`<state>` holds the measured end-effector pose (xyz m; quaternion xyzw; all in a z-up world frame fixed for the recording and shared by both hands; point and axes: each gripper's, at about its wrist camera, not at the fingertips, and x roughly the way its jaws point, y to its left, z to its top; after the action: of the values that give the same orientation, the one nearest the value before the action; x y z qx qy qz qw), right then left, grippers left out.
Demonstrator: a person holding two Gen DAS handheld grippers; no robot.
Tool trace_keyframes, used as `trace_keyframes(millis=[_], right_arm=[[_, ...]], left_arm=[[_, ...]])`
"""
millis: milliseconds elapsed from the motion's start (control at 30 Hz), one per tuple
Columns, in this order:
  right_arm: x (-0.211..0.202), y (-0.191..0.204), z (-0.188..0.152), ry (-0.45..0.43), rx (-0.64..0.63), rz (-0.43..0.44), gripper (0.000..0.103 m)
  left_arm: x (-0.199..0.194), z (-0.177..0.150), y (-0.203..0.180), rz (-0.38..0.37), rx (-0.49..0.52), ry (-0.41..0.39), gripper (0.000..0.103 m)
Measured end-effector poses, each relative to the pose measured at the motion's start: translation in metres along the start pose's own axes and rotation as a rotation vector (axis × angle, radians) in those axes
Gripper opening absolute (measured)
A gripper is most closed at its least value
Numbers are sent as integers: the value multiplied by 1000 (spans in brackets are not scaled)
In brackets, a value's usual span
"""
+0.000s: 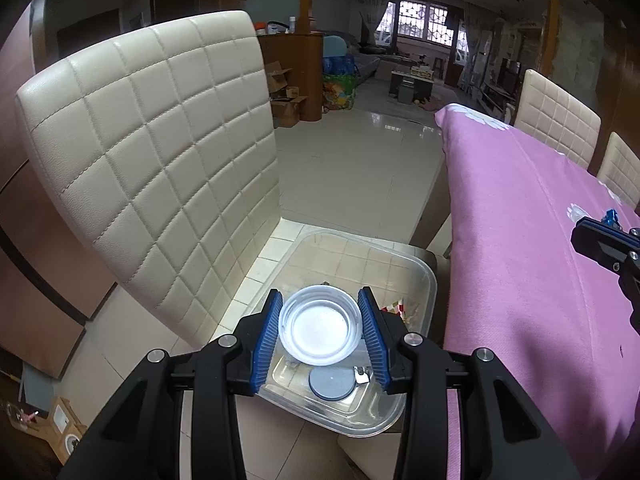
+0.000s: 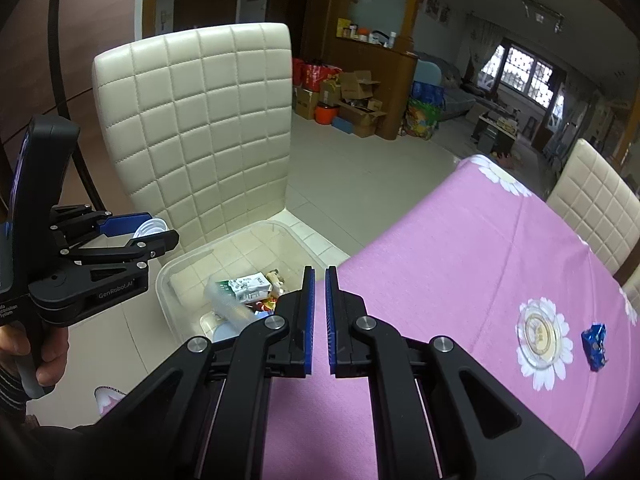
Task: Collect trash
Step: 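Carry the plastic tray and bottle cap over the clear bin, releasing the tray, then open the left tool to drop the bottle cap while the right tool returns over the table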
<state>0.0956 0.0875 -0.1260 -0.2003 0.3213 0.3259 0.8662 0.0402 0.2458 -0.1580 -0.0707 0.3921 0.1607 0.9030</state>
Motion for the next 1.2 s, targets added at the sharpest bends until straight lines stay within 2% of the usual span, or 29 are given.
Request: trace_keyframes(millis=[233, 567, 600, 633, 667, 700, 733, 767, 1067, 1200], right_arm=[[-8, -28, -16, 11, 76, -29, 7], [-20, -83, -52, 44, 190, -114, 10], [-21, -88, -54, 48, 198, -128, 16], [-22, -90, -56, 47, 205, -135, 23], [-24, -95, -59, 42, 218, -143, 51], [-28, -99, -61, 26, 231, -157, 86], [-35, -103, -63, -10, 240, -180, 92], [-41, -105, -66, -42, 239, -205, 92], [-45, -127, -77, -36, 294, -201, 92], [-45, -141, -85, -30, 333, -207, 92]], left_arm=[[-3, 4, -20, -13, 32, -5, 39], [2, 11, -37, -4, 37, 12, 39], [3, 12, -39, -3, 31, 19, 41], [3, 12, -39, -4, 27, 22, 52], [3, 13, -40, -8, 20, 26, 61], [3, 14, -40, -15, 9, 23, 74], [1, 14, -41, -18, 1, 14, 78], [-1, 16, -43, -13, 3, 5, 78], [-2, 22, -70, -10, 55, 5, 82], [-2, 27, -97, -28, 110, -2, 82]])
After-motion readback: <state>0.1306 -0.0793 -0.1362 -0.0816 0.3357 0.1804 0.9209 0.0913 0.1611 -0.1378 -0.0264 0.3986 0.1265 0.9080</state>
